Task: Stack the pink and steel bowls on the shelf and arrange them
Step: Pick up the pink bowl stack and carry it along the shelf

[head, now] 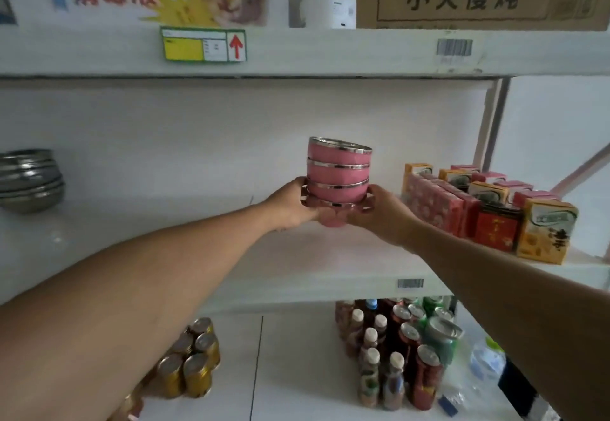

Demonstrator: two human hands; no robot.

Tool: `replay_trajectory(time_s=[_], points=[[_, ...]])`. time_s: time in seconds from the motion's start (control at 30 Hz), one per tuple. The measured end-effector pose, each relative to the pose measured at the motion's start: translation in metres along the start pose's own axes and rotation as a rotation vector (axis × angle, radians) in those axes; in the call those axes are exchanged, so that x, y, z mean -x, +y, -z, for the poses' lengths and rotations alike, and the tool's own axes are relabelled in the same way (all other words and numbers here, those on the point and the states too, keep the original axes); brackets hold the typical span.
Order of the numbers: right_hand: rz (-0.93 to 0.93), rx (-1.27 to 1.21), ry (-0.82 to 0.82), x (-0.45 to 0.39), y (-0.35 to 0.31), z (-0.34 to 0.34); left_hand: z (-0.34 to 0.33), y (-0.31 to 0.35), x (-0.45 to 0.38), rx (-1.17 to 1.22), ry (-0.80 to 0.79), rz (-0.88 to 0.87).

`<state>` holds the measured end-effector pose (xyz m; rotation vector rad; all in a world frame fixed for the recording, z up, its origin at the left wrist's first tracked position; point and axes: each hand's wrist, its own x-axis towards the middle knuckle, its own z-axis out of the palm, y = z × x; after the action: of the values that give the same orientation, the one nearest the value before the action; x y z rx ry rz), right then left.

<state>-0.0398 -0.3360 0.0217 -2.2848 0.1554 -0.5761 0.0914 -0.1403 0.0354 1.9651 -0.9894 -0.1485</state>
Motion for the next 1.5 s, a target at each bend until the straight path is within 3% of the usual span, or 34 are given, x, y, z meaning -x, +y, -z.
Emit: replay_trajectory(time_s=[0.33,0.77,0.97,1.5], points=[[0.085,-0.111,-0.213,-0.071,-0.086,-0.164,0.149,-0.106,0.077,-0.034,0.141,0.141],[0.124,-0.182,-0.330,-0.129,-0.188,-0.337,0.301,-0.214,0.141,-0.073,0.231,0.212],[0.079,-0.249,-0.380,-0.145,-0.205,-0.379,0.329,-0.241,0.158,-0.040,0.275,0.214],[0.270,-0.228,-0.561,-0.217,-0.209,-0.405,0.330,-0.235,0.153,-0.042,0.475,0.211]])
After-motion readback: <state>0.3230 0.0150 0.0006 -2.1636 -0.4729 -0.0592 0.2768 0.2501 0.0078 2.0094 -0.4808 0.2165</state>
